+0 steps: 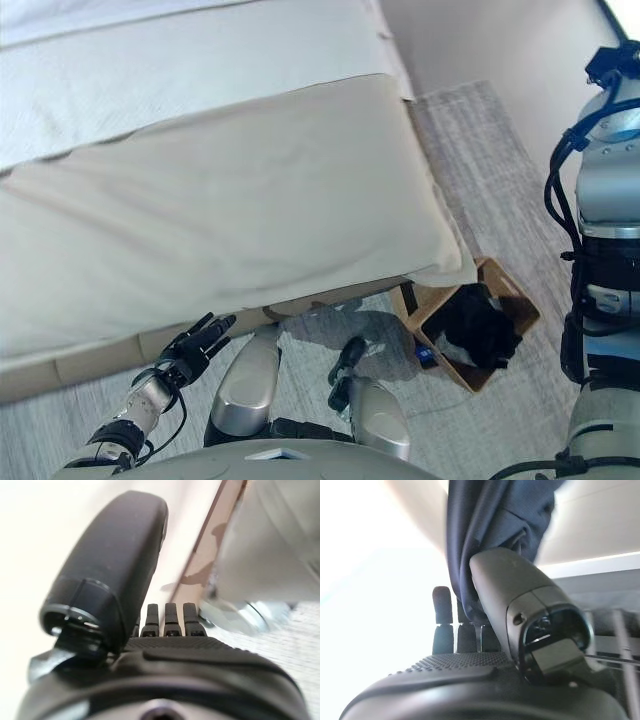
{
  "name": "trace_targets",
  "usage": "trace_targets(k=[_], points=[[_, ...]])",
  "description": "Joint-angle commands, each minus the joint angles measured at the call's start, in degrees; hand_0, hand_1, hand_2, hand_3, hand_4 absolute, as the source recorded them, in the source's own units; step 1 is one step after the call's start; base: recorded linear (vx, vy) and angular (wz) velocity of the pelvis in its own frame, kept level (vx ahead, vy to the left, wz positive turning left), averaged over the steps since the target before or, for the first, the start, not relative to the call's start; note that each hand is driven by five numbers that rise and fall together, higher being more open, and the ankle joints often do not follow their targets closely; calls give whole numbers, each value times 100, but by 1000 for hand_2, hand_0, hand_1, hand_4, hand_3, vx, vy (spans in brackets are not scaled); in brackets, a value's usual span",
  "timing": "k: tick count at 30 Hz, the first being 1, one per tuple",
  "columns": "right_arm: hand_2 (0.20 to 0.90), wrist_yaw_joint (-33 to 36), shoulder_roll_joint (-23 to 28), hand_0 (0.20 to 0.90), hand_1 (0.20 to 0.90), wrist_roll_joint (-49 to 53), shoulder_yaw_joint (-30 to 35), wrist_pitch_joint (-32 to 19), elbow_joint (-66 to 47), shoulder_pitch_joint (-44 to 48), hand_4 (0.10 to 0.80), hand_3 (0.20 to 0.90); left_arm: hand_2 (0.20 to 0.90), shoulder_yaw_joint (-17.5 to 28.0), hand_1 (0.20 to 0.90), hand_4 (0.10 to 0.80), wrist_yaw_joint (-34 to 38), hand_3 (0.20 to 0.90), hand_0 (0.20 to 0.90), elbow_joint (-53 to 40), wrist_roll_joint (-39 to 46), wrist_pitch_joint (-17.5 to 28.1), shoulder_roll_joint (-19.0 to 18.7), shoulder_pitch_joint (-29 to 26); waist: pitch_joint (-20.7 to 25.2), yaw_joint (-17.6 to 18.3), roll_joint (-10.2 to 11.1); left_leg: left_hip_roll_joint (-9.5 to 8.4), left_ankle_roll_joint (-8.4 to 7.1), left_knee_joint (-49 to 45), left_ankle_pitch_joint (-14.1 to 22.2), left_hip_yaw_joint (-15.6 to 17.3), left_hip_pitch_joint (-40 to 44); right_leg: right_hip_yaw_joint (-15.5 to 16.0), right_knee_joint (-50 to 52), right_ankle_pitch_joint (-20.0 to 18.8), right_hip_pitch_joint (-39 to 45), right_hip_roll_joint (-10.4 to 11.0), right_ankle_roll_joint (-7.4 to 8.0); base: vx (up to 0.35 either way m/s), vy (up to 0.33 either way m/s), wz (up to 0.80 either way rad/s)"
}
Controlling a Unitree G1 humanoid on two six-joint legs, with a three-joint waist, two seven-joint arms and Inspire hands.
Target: Pick up the clothes from the bed and place them into the basket
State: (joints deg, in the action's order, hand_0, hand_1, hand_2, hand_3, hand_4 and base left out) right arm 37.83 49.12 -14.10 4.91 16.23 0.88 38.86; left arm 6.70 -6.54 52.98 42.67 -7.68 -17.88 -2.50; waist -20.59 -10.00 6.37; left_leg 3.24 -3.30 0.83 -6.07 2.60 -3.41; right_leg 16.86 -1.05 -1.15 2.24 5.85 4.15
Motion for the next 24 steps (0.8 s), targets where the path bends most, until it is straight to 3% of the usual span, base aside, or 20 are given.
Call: trace_targets(k=[1, 9, 14, 18, 24], points=[[300, -51, 622, 300, 300, -34, -138, -532, -113, -190, 100, 200, 900, -428, 900, 800, -32, 900, 900, 354, -42, -7, 180, 238, 1239, 256, -292, -222, 312, 167, 718, 204, 358, -33, 297, 532, 176, -220, -53, -23, -78, -39], [300, -1002, 564, 300, 300, 81, -248, -732, 519, -697, 100, 200, 900, -712, 900, 800, -139, 900, 900, 380, -99, 15, 273, 178, 1201, 612, -387, -179, 221, 31, 766, 447, 462, -280, 124, 420, 209, -300, -128, -29, -132, -33], [300, -1231, 447, 300, 300, 555, -923, -810, 1876, -111, 100, 200, 900, -980, 900, 800, -102, 900, 900, 415, 199, 61, 97, -250, 661, 664, -470, -68, 117, -265, 715, 563, 56, -241, 166, 330, -142, -319, -178, -221, -165, -24], [300, -1210, 378, 300, 300, 720, -1570, -376, 2948, 513, 100, 200, 900, -1202, 900, 800, -69, 900, 900, 371, 504, 93, 3, -655, 238, 673, -542, 4, 78, -463, 665, 569, -345, -253, 142, 245, -469, -331, -200, -218, -151, -16], [300, -649, 219, 300, 300, 1146, -2239, 244, 4224, 1392, 100, 200, 900, -1651, 900, 800, -71, 900, 900, 187, 1088, 303, -60, -1319, -429, 717, -786, 38, 32, -894, 595, 421, -1212, -231, 386, 202, -1236, -281, -261, -220, -126, -12]])
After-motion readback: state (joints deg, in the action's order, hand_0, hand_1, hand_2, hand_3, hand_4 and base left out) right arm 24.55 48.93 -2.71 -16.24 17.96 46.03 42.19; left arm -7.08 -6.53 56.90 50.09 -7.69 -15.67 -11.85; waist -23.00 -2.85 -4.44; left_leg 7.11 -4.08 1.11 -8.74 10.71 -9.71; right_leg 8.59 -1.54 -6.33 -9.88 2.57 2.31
